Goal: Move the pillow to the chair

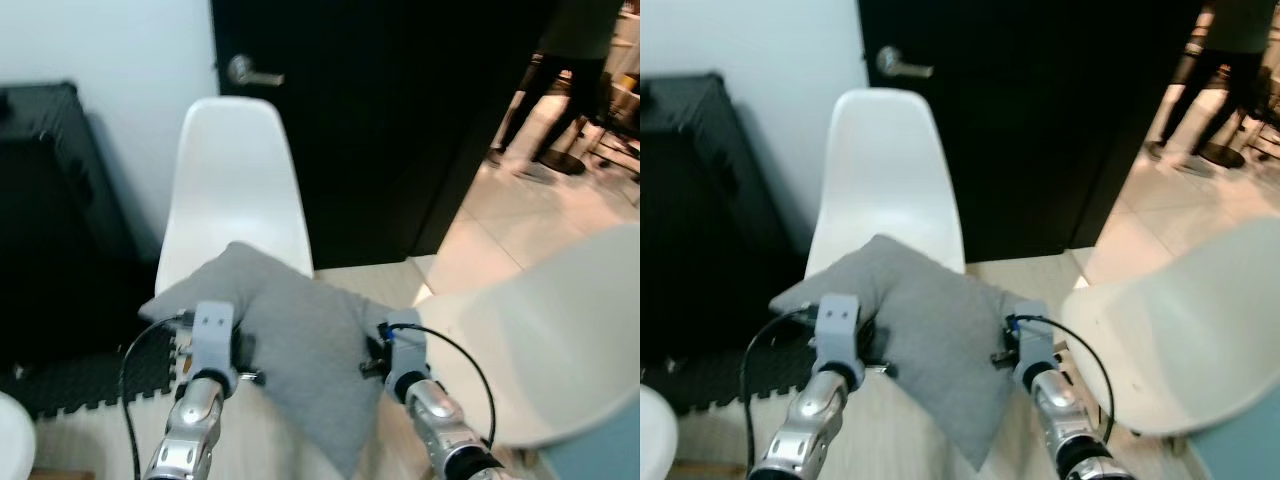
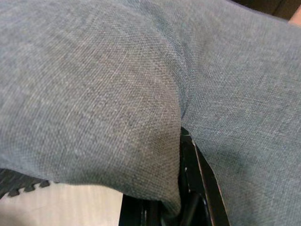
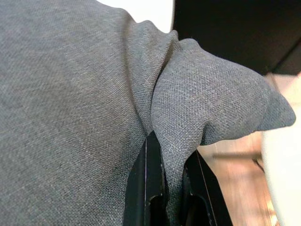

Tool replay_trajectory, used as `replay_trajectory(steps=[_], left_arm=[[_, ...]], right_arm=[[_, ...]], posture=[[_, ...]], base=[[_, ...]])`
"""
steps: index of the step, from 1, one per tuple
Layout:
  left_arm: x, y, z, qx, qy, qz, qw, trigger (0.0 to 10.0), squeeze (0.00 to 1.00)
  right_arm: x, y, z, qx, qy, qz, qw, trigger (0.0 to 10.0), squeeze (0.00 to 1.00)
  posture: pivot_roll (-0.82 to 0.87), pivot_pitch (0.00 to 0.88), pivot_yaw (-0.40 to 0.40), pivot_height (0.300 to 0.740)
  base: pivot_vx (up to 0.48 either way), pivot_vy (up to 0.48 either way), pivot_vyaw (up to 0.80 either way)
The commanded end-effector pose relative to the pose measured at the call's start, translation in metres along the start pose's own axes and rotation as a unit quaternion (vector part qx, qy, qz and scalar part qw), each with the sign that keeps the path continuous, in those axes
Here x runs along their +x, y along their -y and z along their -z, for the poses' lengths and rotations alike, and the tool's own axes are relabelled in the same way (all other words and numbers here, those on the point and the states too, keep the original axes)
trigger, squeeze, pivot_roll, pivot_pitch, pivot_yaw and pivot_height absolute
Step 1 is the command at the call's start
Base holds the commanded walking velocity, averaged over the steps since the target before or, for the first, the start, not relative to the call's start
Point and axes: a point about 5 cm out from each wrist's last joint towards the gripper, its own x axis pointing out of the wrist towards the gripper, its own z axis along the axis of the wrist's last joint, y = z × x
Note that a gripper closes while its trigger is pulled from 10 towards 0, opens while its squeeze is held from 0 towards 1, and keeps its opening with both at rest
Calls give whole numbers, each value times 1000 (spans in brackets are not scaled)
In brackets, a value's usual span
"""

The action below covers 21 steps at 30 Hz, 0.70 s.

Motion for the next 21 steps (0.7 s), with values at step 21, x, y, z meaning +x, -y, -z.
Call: replay_trajectory(steps=[21], left_arm=[[0,-11,-8,1,23,-13,1000,10000,0]], right_arm=[[1,-5,-1,-2,6,-6,1000,10000,0]], posture=[[132,0,-75,740]], base=[[397,0,-158]])
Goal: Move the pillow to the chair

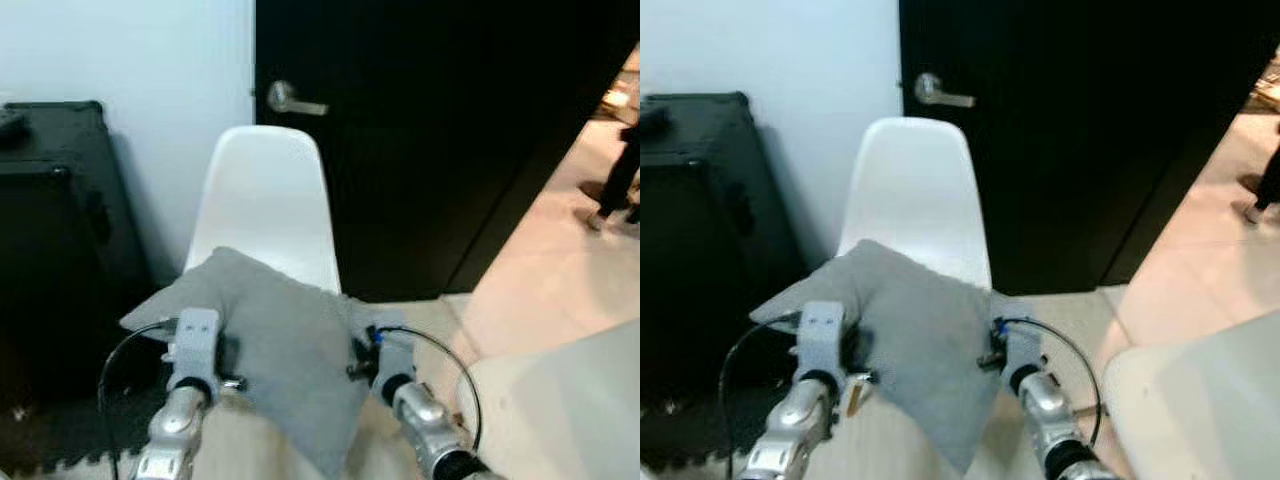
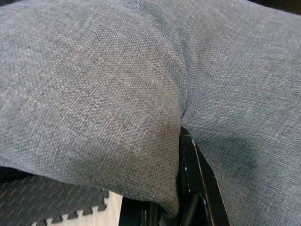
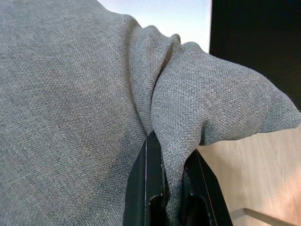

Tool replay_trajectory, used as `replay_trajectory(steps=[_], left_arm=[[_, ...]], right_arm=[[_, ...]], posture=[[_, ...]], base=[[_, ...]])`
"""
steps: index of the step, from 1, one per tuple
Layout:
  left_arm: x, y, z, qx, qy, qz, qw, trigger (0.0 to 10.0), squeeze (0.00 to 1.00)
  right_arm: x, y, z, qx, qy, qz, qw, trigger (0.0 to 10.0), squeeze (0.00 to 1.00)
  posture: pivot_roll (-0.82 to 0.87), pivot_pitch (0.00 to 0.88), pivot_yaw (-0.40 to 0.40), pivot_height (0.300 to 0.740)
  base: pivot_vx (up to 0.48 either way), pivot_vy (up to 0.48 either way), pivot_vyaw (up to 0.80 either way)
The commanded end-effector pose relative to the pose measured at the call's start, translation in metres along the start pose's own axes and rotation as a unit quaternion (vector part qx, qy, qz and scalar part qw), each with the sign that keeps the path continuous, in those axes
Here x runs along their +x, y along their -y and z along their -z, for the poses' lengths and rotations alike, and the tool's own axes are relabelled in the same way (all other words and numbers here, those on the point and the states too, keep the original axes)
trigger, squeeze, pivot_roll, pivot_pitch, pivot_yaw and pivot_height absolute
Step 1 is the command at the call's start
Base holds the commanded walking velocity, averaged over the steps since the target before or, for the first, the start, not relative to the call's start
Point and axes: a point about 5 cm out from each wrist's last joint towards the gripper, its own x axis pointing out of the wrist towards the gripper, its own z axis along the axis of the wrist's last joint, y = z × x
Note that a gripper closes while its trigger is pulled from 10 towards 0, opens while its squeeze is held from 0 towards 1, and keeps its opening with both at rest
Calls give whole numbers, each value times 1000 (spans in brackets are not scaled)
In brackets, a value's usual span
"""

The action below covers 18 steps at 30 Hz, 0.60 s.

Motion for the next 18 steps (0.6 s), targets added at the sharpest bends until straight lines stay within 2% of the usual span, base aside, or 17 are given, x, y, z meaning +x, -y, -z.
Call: replay_trajectory(steps=[1,18], left_arm=[[2,7,-10,-4,25,7,1000,10000,0],[-1,4,-6,-5,22,-3,1000,10000,0]], right_arm=[[-3,10,1,-7,-4,12,1000,10000,0],[-5,9,5,-14,-9,11,1000,10000,0]], posture=[[132,0,-75,740],[130,0,-79,740]], base=[[398,0,0],[378,0,0]])
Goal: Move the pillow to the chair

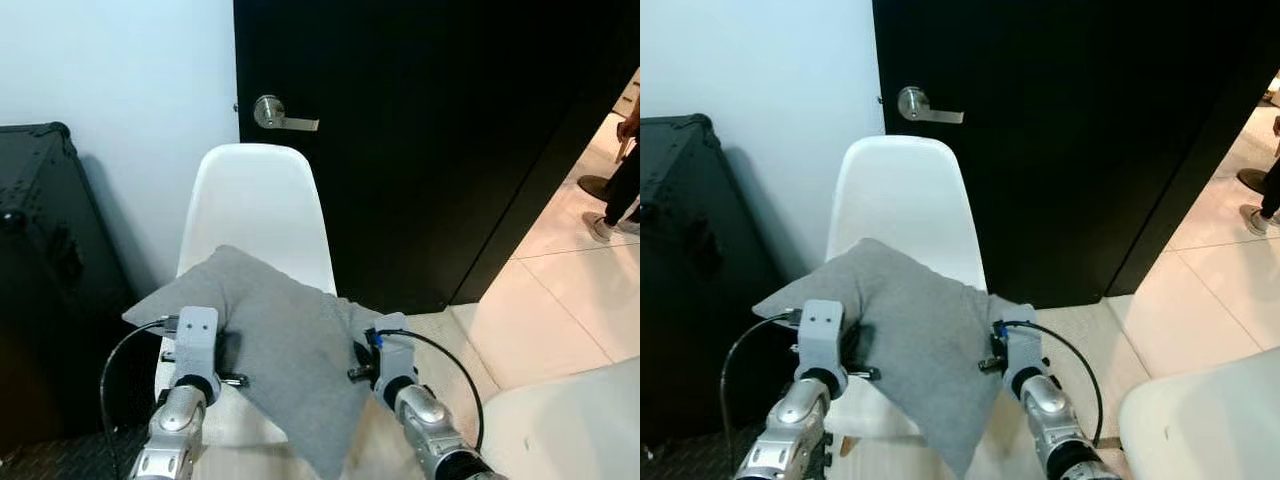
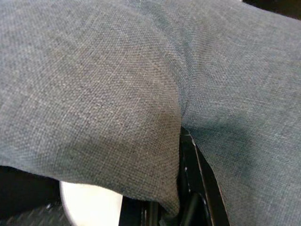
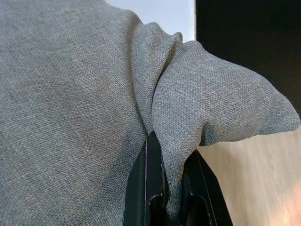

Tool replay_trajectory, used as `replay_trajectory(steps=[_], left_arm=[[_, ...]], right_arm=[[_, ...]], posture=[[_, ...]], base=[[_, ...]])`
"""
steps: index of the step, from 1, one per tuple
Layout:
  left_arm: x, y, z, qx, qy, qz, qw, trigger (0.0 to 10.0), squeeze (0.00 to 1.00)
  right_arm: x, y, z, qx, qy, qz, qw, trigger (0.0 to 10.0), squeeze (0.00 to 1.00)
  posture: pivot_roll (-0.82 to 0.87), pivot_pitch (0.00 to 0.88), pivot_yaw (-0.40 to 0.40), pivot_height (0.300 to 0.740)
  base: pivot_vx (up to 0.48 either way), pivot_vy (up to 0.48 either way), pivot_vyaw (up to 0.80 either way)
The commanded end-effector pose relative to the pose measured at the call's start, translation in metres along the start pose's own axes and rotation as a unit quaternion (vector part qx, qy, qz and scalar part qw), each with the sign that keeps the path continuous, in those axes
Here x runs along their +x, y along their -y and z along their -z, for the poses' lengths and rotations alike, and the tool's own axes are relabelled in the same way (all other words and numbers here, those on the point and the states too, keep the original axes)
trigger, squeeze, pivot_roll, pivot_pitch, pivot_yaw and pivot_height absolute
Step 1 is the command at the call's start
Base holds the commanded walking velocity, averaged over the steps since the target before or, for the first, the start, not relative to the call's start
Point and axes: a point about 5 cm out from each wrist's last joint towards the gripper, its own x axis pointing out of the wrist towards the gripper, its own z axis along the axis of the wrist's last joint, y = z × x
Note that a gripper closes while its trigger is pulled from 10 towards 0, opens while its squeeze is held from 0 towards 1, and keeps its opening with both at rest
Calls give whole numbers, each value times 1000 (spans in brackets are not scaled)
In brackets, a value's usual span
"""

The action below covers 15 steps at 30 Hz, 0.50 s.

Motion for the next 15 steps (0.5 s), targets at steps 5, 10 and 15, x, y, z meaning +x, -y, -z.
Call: replay_trajectory(steps=[5,10,15], left_arm=[[4,-1,-10,-2,18,-21,1000,10000,0],[4,-5,-9,-7,17,-37,999,10000,0],[3,-8,-8,-2,16,-45,999,10000,0]], right_arm=[[2,3,-7,-8,12,4,1000,10000,0],[2,3,-7,-11,12,3,1000,10000,0],[3,0,-7,-14,13,-1,1000,10000,0]], posture=[[131,0,-83,740],[135,0,-85,740],[137,0,-85,740]], base=[[0,0,0],[0,0,0],[0,0,0]])
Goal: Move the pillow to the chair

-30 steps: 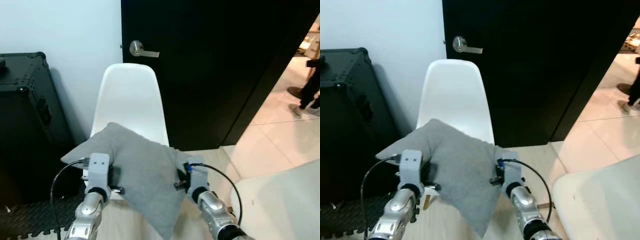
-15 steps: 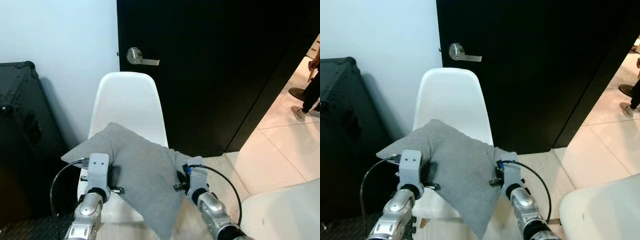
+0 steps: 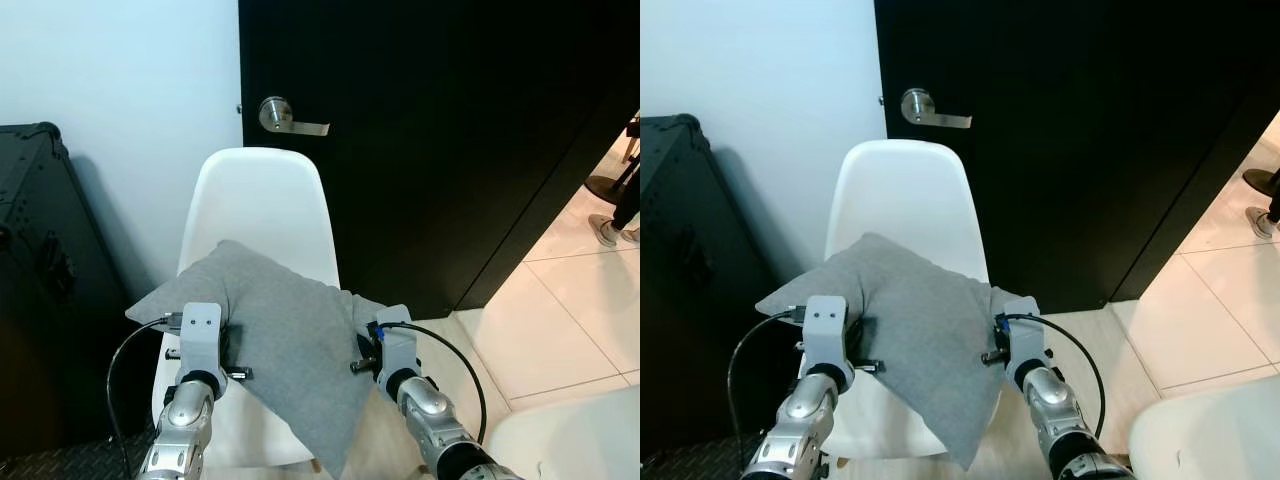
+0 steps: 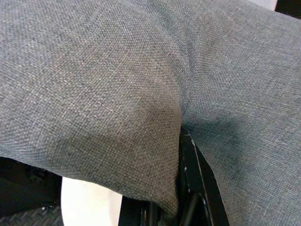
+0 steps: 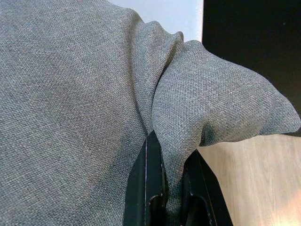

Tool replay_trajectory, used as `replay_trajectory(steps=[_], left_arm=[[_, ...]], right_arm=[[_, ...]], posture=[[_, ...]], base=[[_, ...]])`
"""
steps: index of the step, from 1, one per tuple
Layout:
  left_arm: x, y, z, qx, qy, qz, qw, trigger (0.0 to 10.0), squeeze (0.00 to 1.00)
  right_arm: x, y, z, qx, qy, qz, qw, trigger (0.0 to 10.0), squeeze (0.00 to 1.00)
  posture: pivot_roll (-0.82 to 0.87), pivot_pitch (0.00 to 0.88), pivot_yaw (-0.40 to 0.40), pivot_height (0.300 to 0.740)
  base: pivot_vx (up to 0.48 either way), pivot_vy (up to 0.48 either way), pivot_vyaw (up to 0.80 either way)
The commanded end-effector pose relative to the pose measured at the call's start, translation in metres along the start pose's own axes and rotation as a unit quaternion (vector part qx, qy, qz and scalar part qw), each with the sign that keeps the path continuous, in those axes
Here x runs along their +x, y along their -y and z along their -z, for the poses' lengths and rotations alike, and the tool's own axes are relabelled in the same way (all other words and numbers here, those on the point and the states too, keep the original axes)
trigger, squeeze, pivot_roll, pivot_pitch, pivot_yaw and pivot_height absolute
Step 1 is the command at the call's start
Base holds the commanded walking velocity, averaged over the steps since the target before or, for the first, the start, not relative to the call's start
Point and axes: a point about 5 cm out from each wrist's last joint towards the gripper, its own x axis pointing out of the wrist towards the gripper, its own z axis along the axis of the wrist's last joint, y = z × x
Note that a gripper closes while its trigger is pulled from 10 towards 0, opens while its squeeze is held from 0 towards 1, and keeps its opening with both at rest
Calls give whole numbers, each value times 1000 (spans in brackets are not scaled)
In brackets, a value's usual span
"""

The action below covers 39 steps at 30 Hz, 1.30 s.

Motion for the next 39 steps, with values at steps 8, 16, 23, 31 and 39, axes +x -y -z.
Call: replay_trajectory(steps=[8,16,23,31,39], left_arm=[[1,-5,-5,9,9,-15,1000,10000,0],[1,-6,-4,10,8,-20,1000,10000,0],[0,-5,-5,3,11,-26,1000,10000,0],[0,-4,-6,18,15,-15,1000,10000,0],[3,-3,-8,34,18,1,999,10000,0]], right_arm=[[0,2,-1,3,7,3,1000,10000,0],[4,0,-8,10,11,-9,1000,10000,0],[5,-4,-7,9,5,-23,1000,10000,0],[5,-4,-9,17,9,-24,1000,10000,0],[6,-3,-9,20,10,-20,1000,10000,0]], posture=[[145,0,-99,740],[150,0,-116,740],[156,0,-122,740],[155,0,-121,725],[154,0,-119,705]], base=[[0,-180,0],[0,0,0],[0,0,0],[0,0,0],[0,0,0]])
